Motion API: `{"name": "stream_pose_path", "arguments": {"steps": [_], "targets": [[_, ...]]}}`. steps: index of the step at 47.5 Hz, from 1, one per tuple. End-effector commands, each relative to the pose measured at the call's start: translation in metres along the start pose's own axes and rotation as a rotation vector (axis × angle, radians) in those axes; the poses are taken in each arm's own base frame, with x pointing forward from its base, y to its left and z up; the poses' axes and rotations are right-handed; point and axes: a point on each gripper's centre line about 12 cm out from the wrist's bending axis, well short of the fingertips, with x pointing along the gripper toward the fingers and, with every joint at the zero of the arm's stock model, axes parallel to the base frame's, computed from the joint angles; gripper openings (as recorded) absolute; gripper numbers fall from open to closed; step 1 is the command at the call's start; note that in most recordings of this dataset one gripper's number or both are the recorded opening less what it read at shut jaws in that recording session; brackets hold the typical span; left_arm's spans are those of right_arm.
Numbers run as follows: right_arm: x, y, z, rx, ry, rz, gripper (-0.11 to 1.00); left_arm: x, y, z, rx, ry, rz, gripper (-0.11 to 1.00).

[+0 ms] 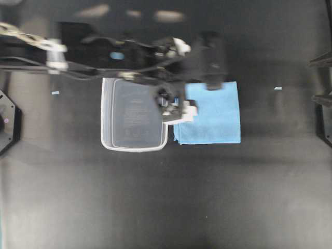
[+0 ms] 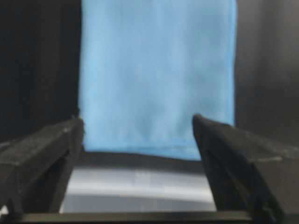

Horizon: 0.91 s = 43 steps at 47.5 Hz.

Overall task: Place the blue towel into the container with the left arm.
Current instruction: 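Lower the left gripper onto the blue towel and pinch its center, then lift the pinched towel and carry it left over the container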

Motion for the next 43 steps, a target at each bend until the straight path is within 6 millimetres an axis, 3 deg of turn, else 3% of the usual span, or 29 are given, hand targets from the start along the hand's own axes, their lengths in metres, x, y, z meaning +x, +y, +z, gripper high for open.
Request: {"name": "stream_pose_path", "arguments": {"steps": [1, 9, 19, 34, 40, 43], "targets": [[-0.001, 0.001, 0.009, 0.005, -0.032, 0.003, 0.79, 0.027, -0.001, 0.012, 0.031, 0.044, 0.0, 0.9], [-0.001, 0.001, 0.011, 0.003, -0.044, 0.005, 0.79, 0.075, -0.007, 0.015, 0.082, 0.143, -0.01, 0.9], [-0.001, 0.002, 0.012, 0.005, -0.047, 0.007, 0.79, 0.117, -0.019, 0.008, 0.118, 0.206, -0.025, 0.9], [-0.001, 0.002, 0.01, 0.008, -0.042, 0.008, 0.79, 0.14, -0.024, -0.012, 0.122, 0.26, -0.03, 0.88], [-0.001, 0.002, 0.011, 0.006, -0.044, 0.008, 0.79, 0.141, -0.024, -0.019, 0.119, 0.28, -0.032, 0.78], [-0.001, 0.002, 0.01, 0.006, -0.042, 0.008, 0.79, 0.14, -0.024, -0.02, 0.122, 0.29, -0.032, 0.64]]}}
